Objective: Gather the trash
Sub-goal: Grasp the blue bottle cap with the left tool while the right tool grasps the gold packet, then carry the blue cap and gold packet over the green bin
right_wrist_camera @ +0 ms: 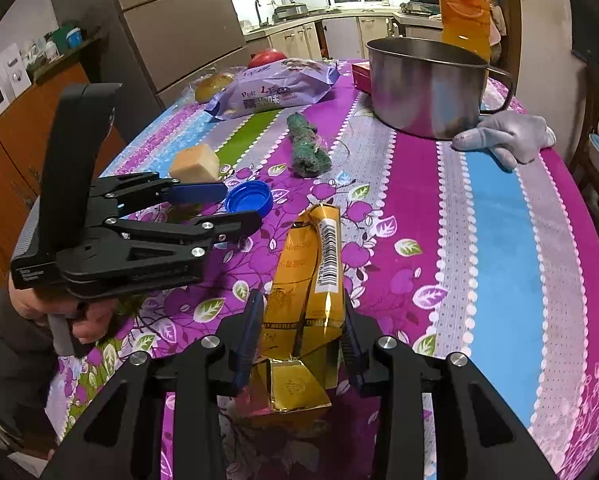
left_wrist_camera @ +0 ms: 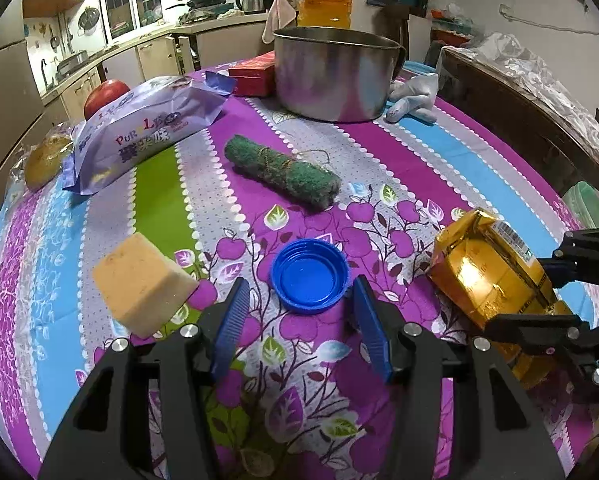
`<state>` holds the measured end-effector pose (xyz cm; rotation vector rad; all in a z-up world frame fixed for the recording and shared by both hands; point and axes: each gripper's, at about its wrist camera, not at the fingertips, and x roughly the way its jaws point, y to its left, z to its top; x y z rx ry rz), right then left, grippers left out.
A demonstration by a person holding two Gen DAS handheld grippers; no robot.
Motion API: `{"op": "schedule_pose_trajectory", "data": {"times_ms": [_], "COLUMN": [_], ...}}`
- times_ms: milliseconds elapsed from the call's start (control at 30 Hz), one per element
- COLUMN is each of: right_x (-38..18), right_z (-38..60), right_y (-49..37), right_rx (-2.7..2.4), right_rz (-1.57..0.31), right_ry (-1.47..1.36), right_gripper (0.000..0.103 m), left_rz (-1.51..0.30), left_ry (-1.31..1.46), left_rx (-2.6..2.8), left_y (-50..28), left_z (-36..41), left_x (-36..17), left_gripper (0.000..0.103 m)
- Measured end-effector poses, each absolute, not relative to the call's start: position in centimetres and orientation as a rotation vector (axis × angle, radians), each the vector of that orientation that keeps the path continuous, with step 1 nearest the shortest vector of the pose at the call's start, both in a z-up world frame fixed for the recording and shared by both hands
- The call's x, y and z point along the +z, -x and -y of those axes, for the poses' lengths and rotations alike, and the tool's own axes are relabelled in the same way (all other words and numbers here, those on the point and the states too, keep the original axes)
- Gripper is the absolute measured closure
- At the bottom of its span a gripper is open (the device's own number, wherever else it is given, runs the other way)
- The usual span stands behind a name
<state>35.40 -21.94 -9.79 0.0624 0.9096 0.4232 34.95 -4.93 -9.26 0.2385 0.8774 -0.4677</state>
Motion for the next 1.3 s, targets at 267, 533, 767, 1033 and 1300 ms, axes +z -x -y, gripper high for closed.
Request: {"op": "schedule_pose_trajectory", "data": {"times_ms": [267,533,767,1033,1300], "right_x": [-9.3,-7.3,-4.9,-2.9,-1.2], "right_z": [22.6,22.7,23.4,24.8,27.0], "right_y": [-33.5,-29.7,-25.6,-20.6,-16.3], "right_rx": [0.386,0.298,0.226,0.16,0.108], "right_rz": [-0.847,-0.699,-0.562,-0.451,-0.398], "right_ry": [-0.09,-0.044,-0.018,-0.02,-0.035], "right_gripper": [0.089,0.091,0.091,0.091,0.091], "left_rz": [-0.857,-0.743,-0.668,-0.59,-0.53], "left_ry": [-0.231,-0.22,-0.139,-0.103,-0.094], "left_rx": [-0.438,-0.324,-0.218,-0.206,-0.249], "left_y": [-34.4,-30.6,-25.2,-19.4,-16.3], "left_z": [5.1,4.5,3.8,6.1,8.4], "left_x": [-9.1,-5.9,-2.9,-1.1,1.0], "left_gripper": [0.066,0.066,0.066,0.066,0.066]}}
